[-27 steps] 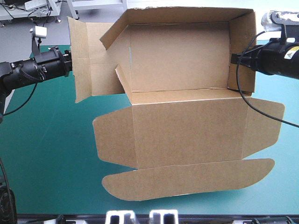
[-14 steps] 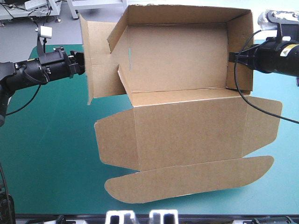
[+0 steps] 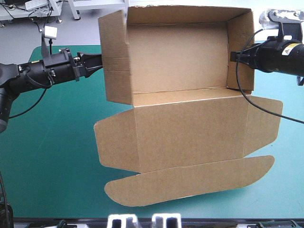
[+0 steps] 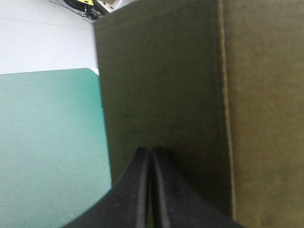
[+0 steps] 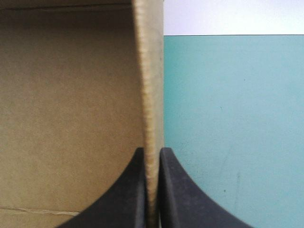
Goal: Fold the box
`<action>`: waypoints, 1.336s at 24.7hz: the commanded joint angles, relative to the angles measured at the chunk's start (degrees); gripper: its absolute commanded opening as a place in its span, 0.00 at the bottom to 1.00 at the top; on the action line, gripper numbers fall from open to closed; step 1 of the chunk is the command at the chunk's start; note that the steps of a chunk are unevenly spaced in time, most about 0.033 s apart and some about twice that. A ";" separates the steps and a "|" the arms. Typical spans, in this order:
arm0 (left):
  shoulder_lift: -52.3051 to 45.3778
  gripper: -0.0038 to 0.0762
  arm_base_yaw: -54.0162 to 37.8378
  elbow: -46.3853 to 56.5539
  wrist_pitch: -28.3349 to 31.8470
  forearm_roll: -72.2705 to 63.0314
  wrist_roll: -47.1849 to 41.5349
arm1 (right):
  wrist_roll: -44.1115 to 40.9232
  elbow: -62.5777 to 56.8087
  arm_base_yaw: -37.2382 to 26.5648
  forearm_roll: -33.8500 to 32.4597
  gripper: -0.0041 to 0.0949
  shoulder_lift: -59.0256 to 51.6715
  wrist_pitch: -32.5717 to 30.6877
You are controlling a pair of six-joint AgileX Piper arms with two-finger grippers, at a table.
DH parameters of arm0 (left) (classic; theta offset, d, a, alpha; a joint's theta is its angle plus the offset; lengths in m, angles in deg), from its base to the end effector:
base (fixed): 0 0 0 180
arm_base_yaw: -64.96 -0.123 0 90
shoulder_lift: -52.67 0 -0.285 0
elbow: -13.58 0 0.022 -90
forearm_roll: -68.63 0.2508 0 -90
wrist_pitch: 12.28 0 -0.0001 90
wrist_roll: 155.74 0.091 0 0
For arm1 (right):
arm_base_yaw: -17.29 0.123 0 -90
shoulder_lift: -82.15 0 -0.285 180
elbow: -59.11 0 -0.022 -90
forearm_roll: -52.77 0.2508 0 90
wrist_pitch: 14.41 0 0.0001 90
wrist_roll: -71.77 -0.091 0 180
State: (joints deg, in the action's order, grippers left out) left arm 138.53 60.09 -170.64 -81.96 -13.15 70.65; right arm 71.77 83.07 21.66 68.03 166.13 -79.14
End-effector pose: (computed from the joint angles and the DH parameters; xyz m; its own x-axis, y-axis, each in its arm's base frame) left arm 0.2636 -0.0623 0.4580 -0.5175 -0.1781 -0.8369 0.7335 0.4112 -0.5411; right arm 0.2472 0.0406 0.5014 -0.5844 0.0680 -0.8086 -0.2046 0.9519 0.2280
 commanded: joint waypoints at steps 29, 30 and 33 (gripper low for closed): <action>-3.22 0.65 2.41 -1.70 -4.35 -5.86 -0.31 | 1.37 1.67 0.21 2.99 0.03 0.04 4.85; -3.22 0.65 2.41 -1.70 -4.35 -5.86 -0.31 | 1.37 1.67 0.21 4.09 0.03 0.43 4.85; -3.22 0.65 2.41 -1.70 -3.40 -4.26 -0.31 | 2.66 1.67 0.21 6.03 0.04 0.82 4.89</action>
State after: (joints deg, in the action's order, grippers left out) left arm 137.06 62.18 -170.67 -82.66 -13.88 70.68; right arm 74.15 83.07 21.66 70.58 168.44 -78.85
